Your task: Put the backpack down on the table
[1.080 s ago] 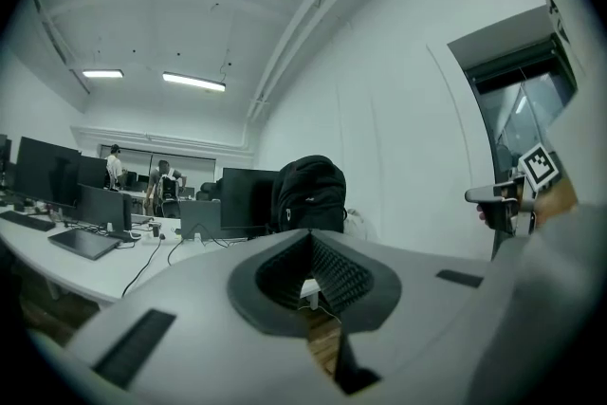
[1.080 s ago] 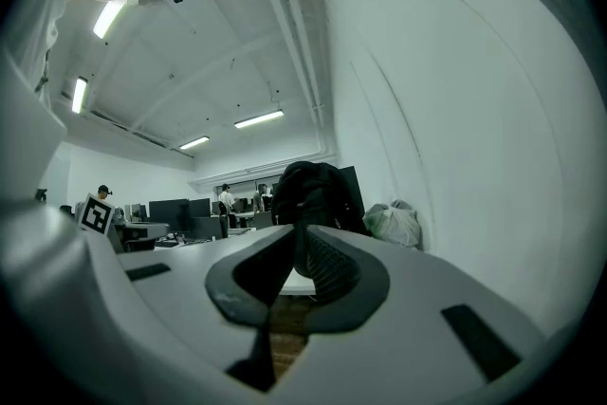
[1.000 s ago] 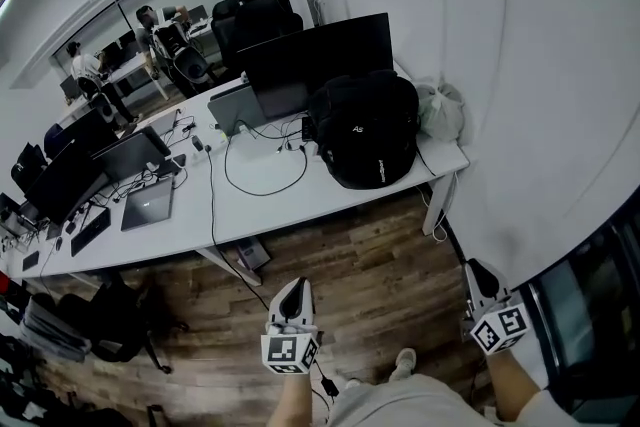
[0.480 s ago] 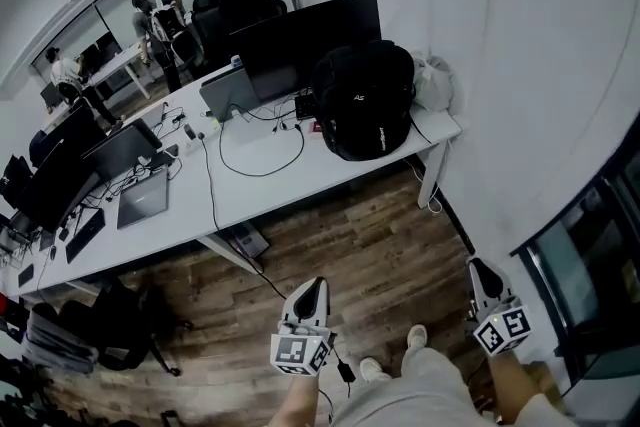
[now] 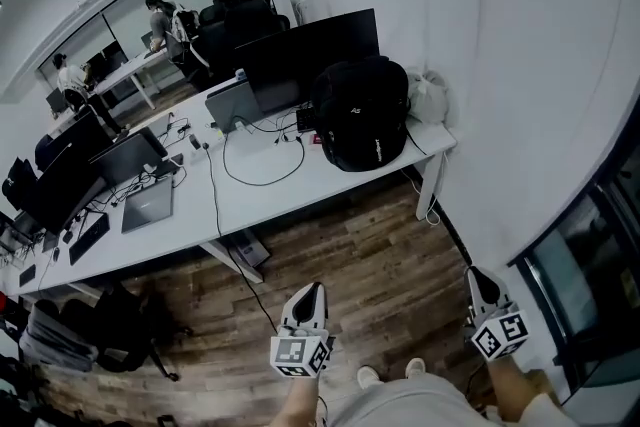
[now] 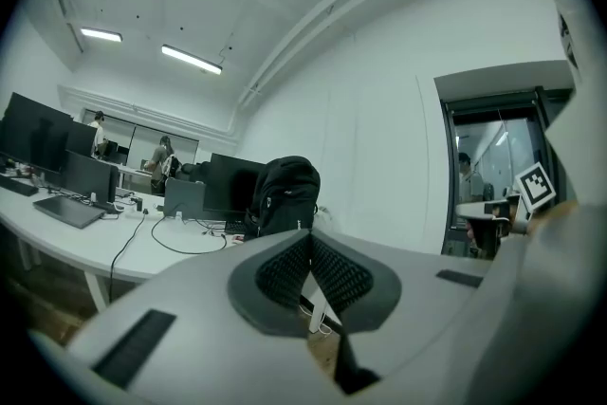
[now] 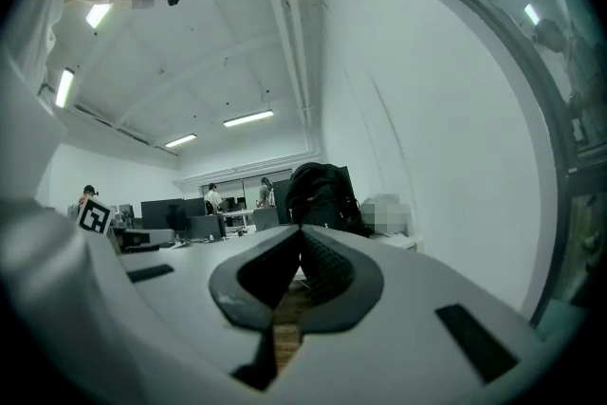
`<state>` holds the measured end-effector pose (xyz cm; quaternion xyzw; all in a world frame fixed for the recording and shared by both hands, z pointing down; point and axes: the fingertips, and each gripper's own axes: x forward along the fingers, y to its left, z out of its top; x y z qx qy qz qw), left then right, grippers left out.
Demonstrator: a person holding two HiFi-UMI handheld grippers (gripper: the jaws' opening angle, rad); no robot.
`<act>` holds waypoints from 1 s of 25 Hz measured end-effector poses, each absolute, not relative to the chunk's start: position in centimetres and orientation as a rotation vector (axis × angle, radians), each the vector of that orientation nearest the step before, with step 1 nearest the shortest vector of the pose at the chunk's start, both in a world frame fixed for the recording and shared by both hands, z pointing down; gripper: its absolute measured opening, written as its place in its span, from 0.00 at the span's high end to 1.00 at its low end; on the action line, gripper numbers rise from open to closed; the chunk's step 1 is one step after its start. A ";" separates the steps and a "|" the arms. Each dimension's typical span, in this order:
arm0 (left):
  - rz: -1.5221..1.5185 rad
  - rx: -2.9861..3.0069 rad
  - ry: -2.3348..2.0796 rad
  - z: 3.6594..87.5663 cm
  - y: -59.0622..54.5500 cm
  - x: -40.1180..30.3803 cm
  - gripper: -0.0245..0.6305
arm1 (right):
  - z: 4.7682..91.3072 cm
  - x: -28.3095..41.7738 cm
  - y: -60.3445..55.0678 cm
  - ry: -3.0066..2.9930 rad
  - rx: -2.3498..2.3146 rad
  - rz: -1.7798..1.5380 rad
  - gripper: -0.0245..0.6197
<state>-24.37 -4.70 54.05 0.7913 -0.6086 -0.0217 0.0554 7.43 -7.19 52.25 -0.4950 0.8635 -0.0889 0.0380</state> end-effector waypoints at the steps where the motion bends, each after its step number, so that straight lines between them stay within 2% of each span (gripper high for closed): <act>1: -0.069 2.407 -1.849 53.9 -4.6 -24.1 0.95 | 52.2 7.6 -7.2 2.658 -1.516 -0.266 0.94; 25: -0.067 2.436 -1.821 53.3 -3.4 -19.9 0.95 | 52.6 10.1 -6.4 2.658 -1.492 -0.275 0.94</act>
